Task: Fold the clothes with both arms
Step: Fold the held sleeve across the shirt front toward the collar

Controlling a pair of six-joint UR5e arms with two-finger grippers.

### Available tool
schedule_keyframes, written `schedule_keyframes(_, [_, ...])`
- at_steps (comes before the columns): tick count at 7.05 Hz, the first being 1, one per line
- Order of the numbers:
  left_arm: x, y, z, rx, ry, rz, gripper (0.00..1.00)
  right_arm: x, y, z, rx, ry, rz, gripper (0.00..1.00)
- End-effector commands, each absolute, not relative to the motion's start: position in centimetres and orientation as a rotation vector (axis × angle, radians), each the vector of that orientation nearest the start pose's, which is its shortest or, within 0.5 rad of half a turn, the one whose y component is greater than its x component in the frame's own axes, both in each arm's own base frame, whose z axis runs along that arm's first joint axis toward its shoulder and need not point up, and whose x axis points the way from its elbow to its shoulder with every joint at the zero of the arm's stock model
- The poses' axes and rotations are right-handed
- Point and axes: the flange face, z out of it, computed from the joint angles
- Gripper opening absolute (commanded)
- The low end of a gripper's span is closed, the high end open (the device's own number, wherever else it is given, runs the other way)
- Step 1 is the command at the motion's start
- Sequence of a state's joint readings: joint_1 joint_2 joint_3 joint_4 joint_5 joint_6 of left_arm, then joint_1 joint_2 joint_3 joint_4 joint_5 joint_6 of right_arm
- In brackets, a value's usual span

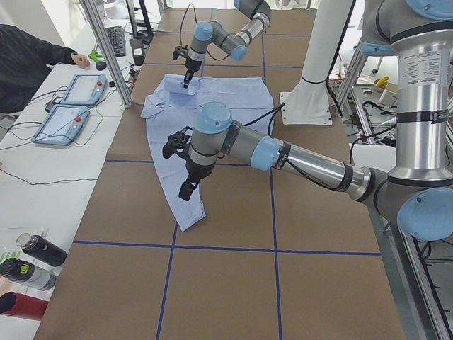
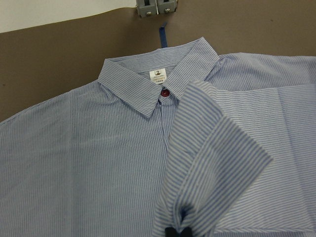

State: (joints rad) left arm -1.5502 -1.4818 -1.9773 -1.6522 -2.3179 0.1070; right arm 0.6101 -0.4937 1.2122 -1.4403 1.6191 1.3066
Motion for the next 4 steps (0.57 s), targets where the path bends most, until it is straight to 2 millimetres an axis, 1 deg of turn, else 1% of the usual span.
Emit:
schedule_keyframes(1, [-5.6, -45.7, 49.6, 0.404, 0.722, 0.267, 1.00, -63.9, -54.3, 9.1, 0.358, -0.746, 0.282, 0.00])
schedule_keyframes(2, [-5.7, -45.7, 49.7, 0.403, 0.722, 0.265, 1.00, -65.0, -54.7, 8.1, 0.356, -0.744, 0.281, 0.00])
schedule_keyframes(3, [-5.7, -45.7, 49.7, 0.403, 0.722, 0.265, 1.00, -66.0, -55.0, 8.1, 0.356, -0.752, 0.282, 0.00])
schedule_keyframes(4, [-5.7, -45.6, 49.6, 0.404, 0.722, 0.265, 1.00, -66.7, -55.3, 7.2, 0.350, -0.759, 0.305, 0.01])
